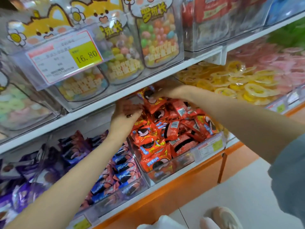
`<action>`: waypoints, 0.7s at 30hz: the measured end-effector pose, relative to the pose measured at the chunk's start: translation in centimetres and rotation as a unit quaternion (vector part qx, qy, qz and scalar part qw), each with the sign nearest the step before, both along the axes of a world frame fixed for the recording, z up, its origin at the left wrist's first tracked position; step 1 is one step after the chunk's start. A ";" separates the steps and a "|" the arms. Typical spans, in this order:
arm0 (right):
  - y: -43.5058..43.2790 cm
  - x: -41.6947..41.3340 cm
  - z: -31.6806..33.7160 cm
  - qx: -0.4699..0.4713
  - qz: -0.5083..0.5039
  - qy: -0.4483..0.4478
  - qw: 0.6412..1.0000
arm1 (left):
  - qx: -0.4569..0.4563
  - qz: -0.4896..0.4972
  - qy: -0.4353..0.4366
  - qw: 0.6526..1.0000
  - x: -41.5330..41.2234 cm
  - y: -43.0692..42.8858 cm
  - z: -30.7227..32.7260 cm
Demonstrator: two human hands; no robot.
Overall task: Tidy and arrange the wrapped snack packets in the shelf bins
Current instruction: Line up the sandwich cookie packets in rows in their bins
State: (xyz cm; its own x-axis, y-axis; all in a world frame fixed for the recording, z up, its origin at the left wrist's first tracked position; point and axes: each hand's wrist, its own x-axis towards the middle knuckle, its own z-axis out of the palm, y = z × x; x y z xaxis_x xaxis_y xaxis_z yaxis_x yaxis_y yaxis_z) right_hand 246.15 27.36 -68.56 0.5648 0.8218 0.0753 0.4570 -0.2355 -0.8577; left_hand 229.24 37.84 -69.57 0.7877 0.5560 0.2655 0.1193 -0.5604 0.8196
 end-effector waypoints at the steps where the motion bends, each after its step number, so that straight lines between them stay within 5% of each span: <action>1: 0.0 0.8 0.2 -0.025 0.010 -0.017 0.999 | 0.082 -0.002 0.019 0.996 -0.2 0.3 -0.7; 6: 0.6 1.1 -1.3 -0.238 0.069 -0.204 0.947 | 0.272 -0.037 0.109 0.955 -1.2 0.6 -2.5; 10: 0.9 1.2 -2.5 -0.281 0.101 -0.305 0.904 | 0.277 -0.024 0.106 0.955 -0.9 0.6 -2.6; 21: 1.6 2.1 -3.5 -0.326 0.142 -0.369 0.859 | 0.263 -0.008 0.114 0.958 -1.0 0.2 -2.6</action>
State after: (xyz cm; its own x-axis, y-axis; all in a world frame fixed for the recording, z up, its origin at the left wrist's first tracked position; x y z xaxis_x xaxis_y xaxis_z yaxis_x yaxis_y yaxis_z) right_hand 248.20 28.92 -72.06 0.3301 0.9221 -0.2018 0.9381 -0.3442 -0.0378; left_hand 228.19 38.03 -72.14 0.8656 0.3807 0.3252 0.2504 -0.8916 0.3773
